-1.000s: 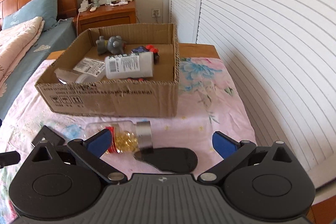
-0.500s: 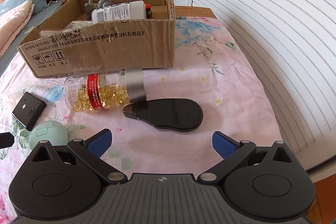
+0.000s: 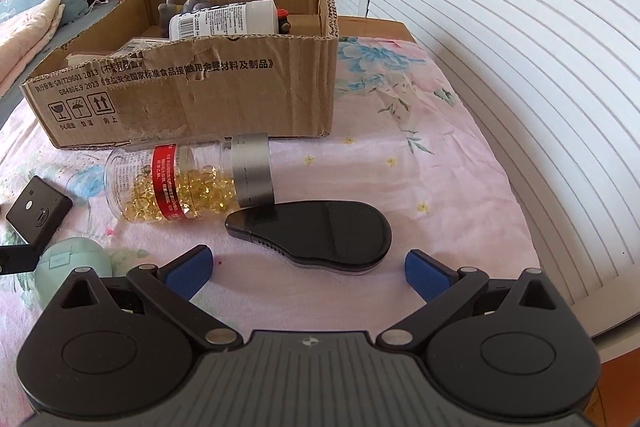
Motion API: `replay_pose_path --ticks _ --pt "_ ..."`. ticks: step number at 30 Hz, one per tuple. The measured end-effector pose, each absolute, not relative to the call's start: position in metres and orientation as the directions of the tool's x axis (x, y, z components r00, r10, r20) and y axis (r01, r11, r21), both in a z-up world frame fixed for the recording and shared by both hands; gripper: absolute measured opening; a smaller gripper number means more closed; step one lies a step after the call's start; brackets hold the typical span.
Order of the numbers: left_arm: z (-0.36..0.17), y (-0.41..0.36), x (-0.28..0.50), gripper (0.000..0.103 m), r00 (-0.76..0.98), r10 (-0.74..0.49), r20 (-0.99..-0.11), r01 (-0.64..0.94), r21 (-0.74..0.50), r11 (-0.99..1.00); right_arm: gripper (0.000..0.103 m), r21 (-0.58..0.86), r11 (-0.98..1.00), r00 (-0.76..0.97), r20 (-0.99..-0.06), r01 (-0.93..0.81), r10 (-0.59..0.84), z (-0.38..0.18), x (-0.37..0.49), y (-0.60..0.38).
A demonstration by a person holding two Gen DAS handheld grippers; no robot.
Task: Organize rigid objects
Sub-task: 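Grasp the black square case with the left gripper while the right gripper grasps the black brush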
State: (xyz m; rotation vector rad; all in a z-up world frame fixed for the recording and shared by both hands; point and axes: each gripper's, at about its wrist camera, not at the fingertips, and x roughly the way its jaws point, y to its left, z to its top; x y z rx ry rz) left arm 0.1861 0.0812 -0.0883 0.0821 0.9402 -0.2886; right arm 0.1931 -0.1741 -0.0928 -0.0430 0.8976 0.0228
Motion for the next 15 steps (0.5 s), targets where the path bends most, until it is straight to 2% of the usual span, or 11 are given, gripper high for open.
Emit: replay_pose_path --ticks 5,10,15 --pt "-0.09 0.074 0.19 0.1 0.568 -0.199 -0.799 0.292 -0.031 0.956 0.103 -0.027 0.999 0.622 -0.783 -0.045 0.007 -0.093 0.195 -0.175" --pt "-0.089 0.067 0.19 0.095 0.578 -0.195 -0.792 0.291 -0.023 0.956 0.103 -0.027 0.999 0.625 -0.781 -0.047 0.008 -0.093 0.195 -0.175" --pt "-0.084 0.062 0.189 0.073 0.586 -0.194 -0.787 0.286 -0.023 0.958 0.103 -0.027 0.998 0.63 -0.776 -0.052 0.012 -0.093 0.195 -0.175"
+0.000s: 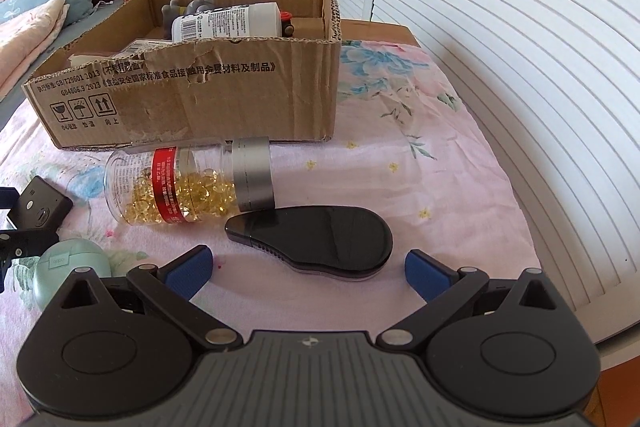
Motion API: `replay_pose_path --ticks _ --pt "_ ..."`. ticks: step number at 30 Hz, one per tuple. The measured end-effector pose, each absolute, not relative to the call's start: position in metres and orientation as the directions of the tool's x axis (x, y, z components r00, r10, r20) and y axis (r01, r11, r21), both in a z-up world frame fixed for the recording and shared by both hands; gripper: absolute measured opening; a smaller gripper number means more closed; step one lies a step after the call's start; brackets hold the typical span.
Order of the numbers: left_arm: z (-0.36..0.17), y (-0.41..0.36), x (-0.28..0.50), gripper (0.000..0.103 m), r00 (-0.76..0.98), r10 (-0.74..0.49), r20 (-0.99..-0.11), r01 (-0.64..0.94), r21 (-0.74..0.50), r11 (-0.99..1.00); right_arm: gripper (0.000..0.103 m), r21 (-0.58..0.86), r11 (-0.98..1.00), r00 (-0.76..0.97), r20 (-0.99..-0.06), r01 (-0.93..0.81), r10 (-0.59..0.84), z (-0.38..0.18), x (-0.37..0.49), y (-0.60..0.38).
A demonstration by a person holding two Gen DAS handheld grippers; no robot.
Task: Organize rigid objects
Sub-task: 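Grasp the black square case with the left gripper while the right gripper grasps the black brush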
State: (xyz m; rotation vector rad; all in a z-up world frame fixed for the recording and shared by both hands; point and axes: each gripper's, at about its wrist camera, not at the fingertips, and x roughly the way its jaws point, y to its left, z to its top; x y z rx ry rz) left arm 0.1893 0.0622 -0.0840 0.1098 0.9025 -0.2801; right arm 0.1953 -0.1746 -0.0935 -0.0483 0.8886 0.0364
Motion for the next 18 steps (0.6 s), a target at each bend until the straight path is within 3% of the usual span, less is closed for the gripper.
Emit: replay_pose_path --ticks 18 --pt "-0.083 0.053 0.192 0.071 0.589 -0.182 -0.787 0.27 -0.02 0.963 0.103 -0.025 1.0 0.655 -0.755 -0.008 -0.014 -0.096 0.21 -0.176"
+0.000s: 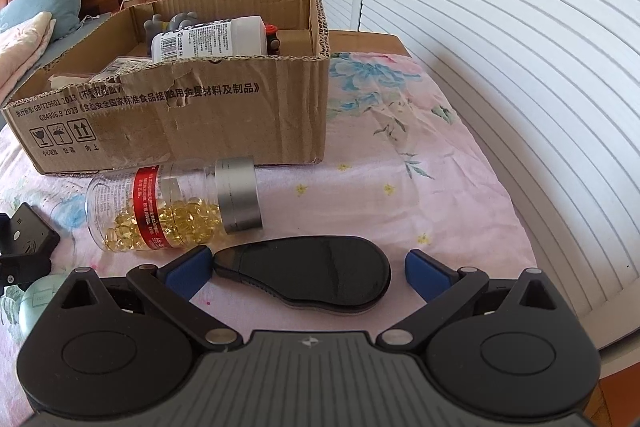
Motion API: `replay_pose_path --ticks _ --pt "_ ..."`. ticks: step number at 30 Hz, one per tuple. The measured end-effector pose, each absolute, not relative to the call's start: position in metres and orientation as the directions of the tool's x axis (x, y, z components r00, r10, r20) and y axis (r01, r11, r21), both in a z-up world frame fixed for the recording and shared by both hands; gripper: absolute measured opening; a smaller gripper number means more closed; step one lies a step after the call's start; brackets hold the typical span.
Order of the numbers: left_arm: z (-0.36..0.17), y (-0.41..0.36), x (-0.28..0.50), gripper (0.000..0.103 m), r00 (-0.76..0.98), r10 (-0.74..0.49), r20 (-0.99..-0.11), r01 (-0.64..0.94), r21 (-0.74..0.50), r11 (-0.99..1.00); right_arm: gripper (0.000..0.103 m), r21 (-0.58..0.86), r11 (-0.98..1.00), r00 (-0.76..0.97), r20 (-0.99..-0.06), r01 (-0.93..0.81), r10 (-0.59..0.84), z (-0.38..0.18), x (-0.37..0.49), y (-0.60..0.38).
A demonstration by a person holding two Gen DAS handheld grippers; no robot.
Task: Organize rigid objects
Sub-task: 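Grasp the black square case with the left gripper while the right gripper grasps the black brush, then carry the black case and black brush into the box, opening both grippers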
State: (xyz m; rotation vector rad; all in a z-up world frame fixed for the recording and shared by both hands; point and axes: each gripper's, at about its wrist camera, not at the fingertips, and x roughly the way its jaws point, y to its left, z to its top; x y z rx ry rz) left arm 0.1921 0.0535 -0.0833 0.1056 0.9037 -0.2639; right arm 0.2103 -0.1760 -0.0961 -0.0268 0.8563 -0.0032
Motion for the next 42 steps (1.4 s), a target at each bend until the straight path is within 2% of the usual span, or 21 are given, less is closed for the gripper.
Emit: replay_pose_path --ticks 4,18,28,42 --pt "-0.083 0.054 0.192 0.069 0.587 -0.187 -0.788 0.279 -0.02 0.96 0.093 -0.027 1.0 0.656 -0.755 -0.01 -0.014 -0.093 0.208 -0.175" --pt "-0.072 0.066 0.19 0.069 0.554 -0.226 -0.802 0.352 -0.021 0.936 0.093 -0.014 0.998 0.635 -0.772 -0.056 0.025 -0.077 0.19 -0.179" --pt "-0.057 0.073 0.184 0.069 0.536 -0.25 -0.807 0.397 -0.02 0.918 0.093 -0.048 0.987 0.644 -0.762 -0.152 0.062 -0.05 0.179 -0.174" --pt "-0.008 0.069 0.198 0.069 0.549 -0.307 -0.778 0.473 -0.015 0.881 0.093 -0.021 0.961 0.661 -0.73 -0.276 0.174 -0.008 0.19 -0.165"
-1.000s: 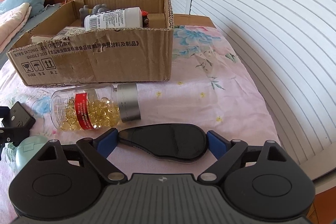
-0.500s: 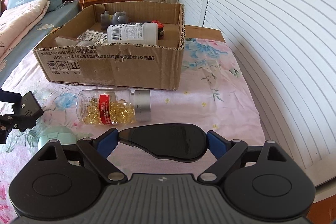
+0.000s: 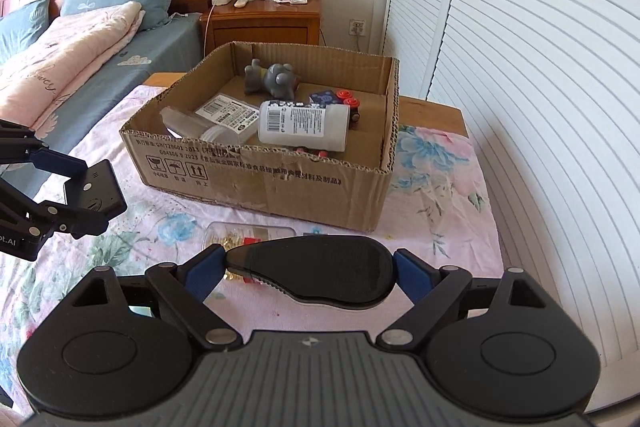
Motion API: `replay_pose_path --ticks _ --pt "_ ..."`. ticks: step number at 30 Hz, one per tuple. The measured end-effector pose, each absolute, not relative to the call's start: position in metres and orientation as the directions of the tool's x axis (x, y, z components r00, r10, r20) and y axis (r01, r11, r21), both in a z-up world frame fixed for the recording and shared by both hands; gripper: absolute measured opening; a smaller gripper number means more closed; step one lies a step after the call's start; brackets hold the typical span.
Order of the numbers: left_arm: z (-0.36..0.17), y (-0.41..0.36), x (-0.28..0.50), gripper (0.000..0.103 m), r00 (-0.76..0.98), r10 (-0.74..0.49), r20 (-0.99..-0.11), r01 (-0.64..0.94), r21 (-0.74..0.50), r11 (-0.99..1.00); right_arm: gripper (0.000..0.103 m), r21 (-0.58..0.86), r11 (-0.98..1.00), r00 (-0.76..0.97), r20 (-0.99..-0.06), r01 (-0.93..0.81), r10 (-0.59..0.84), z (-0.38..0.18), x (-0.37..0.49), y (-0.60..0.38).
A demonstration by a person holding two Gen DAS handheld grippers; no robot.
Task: Organize rigid objects
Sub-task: 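Carry the black case and black brush into the box, opening both grippers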
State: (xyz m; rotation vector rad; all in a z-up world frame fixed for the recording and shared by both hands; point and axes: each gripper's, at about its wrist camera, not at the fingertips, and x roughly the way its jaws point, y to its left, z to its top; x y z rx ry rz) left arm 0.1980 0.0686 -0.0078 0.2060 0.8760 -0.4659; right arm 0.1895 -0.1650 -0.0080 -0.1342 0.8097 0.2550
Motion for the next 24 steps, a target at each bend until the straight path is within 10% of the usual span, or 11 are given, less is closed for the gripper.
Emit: replay_pose_path --ticks 24 --pt "0.011 0.039 0.339 0.069 0.59 -0.278 -0.758 0.425 -0.001 0.905 0.093 -0.003 0.942 0.686 -0.686 -0.334 0.241 0.028 0.27 -0.158"
